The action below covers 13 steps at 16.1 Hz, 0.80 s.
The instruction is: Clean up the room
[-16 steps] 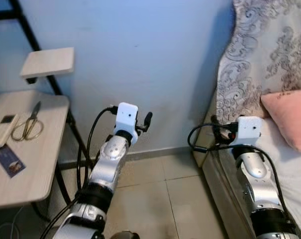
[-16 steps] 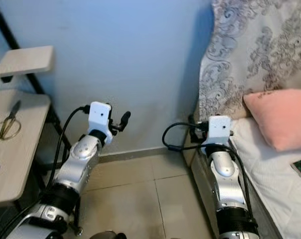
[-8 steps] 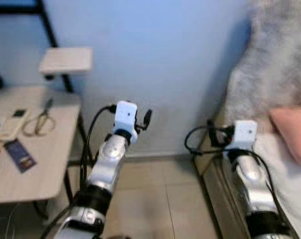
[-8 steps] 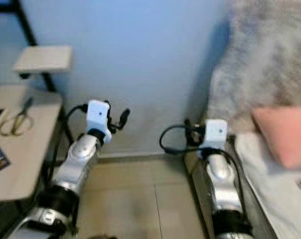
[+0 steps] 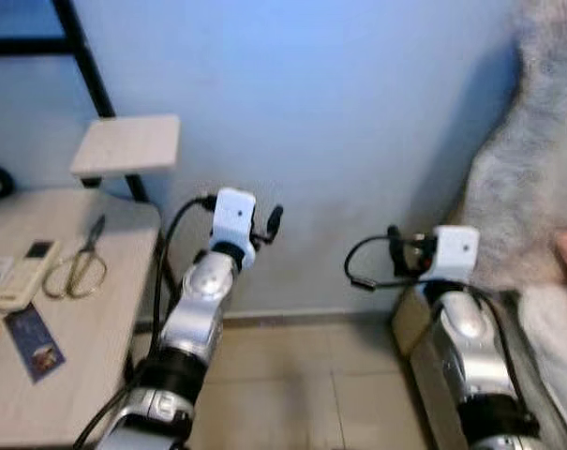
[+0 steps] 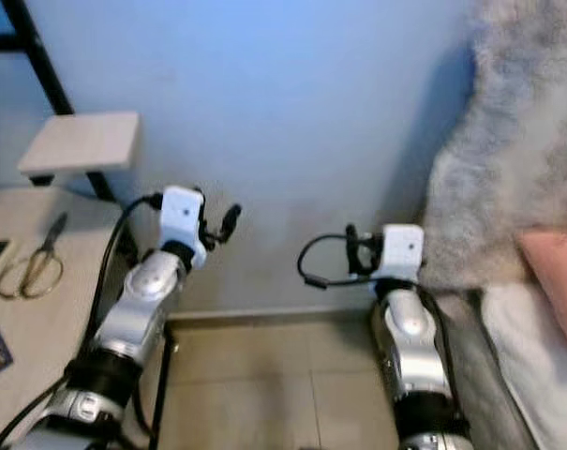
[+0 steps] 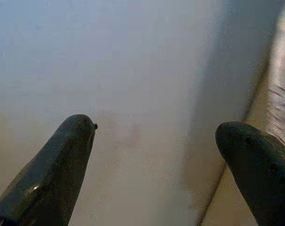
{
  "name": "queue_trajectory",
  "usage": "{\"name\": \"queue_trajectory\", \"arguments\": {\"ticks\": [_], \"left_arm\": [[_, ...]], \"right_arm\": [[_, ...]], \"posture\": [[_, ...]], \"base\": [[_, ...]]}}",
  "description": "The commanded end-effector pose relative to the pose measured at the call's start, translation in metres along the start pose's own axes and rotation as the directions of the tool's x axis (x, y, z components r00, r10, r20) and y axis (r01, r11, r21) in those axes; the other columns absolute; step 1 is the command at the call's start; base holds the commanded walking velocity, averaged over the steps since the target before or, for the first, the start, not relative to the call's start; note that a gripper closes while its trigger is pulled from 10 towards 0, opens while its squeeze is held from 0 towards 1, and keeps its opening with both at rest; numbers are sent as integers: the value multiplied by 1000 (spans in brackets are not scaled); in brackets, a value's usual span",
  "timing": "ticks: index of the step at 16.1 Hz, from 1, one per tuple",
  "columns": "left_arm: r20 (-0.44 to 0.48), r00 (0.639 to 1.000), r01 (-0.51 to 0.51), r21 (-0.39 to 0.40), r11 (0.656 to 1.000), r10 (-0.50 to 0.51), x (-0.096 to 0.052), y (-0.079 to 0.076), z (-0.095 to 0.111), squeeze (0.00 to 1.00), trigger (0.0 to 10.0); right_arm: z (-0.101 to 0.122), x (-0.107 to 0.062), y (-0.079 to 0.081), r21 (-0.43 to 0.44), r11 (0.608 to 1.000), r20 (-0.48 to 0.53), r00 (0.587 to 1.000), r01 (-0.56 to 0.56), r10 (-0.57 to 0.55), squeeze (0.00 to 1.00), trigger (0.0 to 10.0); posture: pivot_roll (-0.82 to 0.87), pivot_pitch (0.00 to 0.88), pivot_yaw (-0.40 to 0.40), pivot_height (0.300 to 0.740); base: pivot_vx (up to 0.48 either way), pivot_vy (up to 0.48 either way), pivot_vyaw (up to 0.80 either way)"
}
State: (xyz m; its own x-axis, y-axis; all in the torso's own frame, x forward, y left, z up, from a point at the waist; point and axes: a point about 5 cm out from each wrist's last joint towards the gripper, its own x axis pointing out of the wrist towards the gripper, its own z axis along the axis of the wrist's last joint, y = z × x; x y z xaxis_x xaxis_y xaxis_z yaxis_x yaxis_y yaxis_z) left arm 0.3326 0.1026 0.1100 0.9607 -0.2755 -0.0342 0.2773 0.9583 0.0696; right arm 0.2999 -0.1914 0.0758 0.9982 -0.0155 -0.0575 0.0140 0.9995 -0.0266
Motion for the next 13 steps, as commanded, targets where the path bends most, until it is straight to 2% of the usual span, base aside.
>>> {"name": "queue_trajectory", "arguments": {"ticks": [1, 2, 3, 5, 6, 7, 8, 9, 13], "left_arm": [[-3, 1000, -31, 11, 999, 31, -1, 9, 2, 0, 10000], [-44, 996, -86, -117, 989, 82, -6, 14, -6, 0, 10000], [-57, 994, -100, -151, 983, 93, -8, 16, -9, 0, 10000], [-54, 996, -80, -43, 996, 78, -33, 26, -14, 0, 10000], [-37, 999, 5, 44, 999, -3, -53, 22, -13, 0, 10000], [-48, 997, 64, 53, 997, -62, -62, 16, -14, 0, 10000], [-69, 992, 111, 21, 994, -109, -68, 10, -17, 0, 10000], [-100, 986, 130, -52, 990, -135, -73, 5, -23, 0, 10000], [-100, 993, 52, -55, 997, -57, -72, 10, -19, 0, 10000]], "right_arm": [[-1, 0, 5, 8, 1000, 0, 1000, -9, 9, 529, 10000], [-3, -3, 4, 4, 1000, -6, 1000, -16, 16, 537, 10000], [-4, -4, 3, 2, 1000, -7, 1000, -18, 18, 537, 10000], [-7, -27, -4, -13, 999, -20, 999, -42, 42, 541, 10000], [-23, -52, -5, -26, 997, -72, 995, -67, 65, 541, 10000], [-33, -64, -6, -43, 996, -103, 992, -81, 76, 545, 10000], [-39, -72, -7, -50, 995, -118, 990, -86, 79, 545, 10000], [-38, -76, -9, -20, 999, -117, 992, -50, 48, 545, 10000], [-26, -66, -6, 27, 999, -83, 996, -27, 29, 541, 10000]], "posture": [[17, 0, 3, 740], [19, 0, 2, 740], [19, 0, 2, 740], [32, 0, -25, 740], [49, 0, -53, 740], [49, 0, -53, 740], [60, 0, -62, 740], [59, 0, -63, 740], [57, 0, -58, 740]], "base": [[0, 0, 0], [0, 0, 0], [0, 0, 0], [0, 0, 0], [0, 0, 0], [0, 0, 0], [0, 0, 0], [0, 0, 0], [0, 0, 0]]}}
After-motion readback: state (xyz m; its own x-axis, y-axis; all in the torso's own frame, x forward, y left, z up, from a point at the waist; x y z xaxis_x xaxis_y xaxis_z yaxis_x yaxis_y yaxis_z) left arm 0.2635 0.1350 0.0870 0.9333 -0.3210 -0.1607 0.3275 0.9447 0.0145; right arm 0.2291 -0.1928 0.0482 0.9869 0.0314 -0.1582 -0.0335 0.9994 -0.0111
